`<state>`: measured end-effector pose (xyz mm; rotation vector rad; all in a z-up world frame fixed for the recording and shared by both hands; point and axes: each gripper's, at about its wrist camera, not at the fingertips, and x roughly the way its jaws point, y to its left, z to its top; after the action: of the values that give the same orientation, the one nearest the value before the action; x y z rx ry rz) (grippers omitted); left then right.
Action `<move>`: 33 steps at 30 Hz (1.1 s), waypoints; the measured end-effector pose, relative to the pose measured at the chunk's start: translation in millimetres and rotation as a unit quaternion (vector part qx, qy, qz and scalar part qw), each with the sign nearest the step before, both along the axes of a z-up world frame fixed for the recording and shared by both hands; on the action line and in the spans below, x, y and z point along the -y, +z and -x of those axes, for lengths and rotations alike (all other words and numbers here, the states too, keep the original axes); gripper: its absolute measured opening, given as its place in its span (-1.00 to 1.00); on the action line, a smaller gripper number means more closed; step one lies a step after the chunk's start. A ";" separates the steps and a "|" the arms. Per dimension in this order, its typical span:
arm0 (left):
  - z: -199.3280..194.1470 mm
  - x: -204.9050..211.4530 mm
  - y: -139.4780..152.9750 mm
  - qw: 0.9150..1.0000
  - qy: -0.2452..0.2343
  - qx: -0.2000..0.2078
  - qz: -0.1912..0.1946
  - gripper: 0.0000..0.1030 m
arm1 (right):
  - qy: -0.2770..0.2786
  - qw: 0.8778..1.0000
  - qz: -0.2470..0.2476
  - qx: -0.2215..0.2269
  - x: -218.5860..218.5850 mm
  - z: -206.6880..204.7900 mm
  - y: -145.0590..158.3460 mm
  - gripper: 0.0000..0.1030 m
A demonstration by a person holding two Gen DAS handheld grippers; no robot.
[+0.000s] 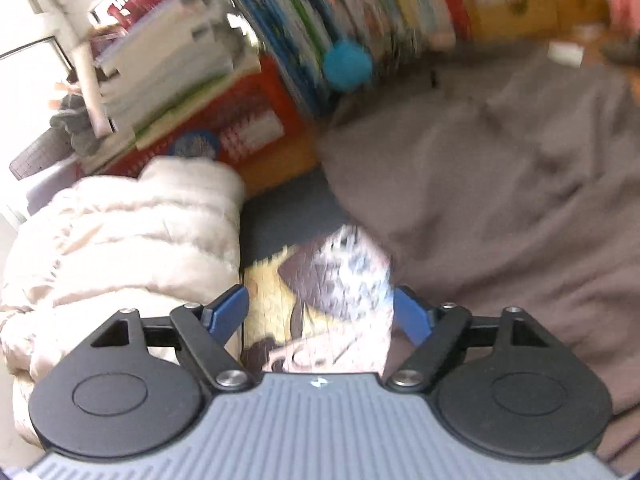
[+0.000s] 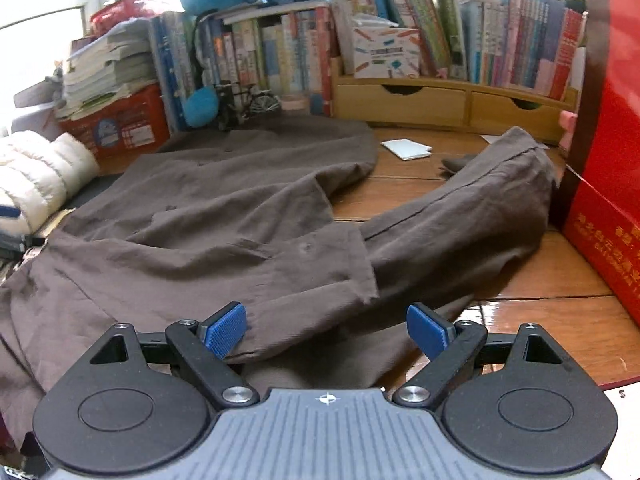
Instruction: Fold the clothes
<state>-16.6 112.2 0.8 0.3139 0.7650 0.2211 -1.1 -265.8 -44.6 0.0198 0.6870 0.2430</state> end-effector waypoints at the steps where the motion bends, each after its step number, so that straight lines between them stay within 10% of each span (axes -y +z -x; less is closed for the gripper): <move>1: 2.9 -1.4 7.6 0.999 -0.018 0.006 0.042 0.60 | 0.004 1.000 -0.003 0.000 -0.2 0.4 0.5 0.71; 5: 1.4 1.4 6.1 0.993 -0.053 -0.009 0.109 0.64 | 0.011 0.999 -0.033 -0.002 2.7 0.9 3.5 0.71; 14: 4.2 -22.1 -32.7 0.997 0.054 -0.049 -0.013 0.72 | 0.064 0.994 -0.083 0.011 -0.7 14.2 20.7 0.71; 16: 7.7 -26.4 -27.7 0.996 0.075 -0.052 -0.018 0.33 | 0.090 0.991 -0.093 0.016 -10.3 16.0 23.9 0.71; 21: 22.7 -4.9 21.5 0.983 -0.047 -0.010 0.178 0.61 | 0.098 0.991 -0.093 0.013 -17.7 16.9 23.3 0.69; 27: 16.0 49.2 20.1 0.955 -0.167 -0.023 0.243 0.98 | 0.090 0.992 -0.085 0.002 -20.5 16.6 19.4 0.69; 29: 7.1 58.1 6.1 0.959 -0.161 -0.046 0.228 0.89 | 0.087 0.993 -0.082 -0.002 -21.4 16.6 18.1 0.69; 33: 2.6 60.8 -19.9 0.964 -0.146 -0.079 0.205 0.10 | 0.081 0.994 -0.077 -0.009 -23.3 16.4 15.5 0.69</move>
<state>-19.2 51.4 -19.1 0.0472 0.8902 -0.2448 -17.5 -242.5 -29.1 0.1133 0.6878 0.4511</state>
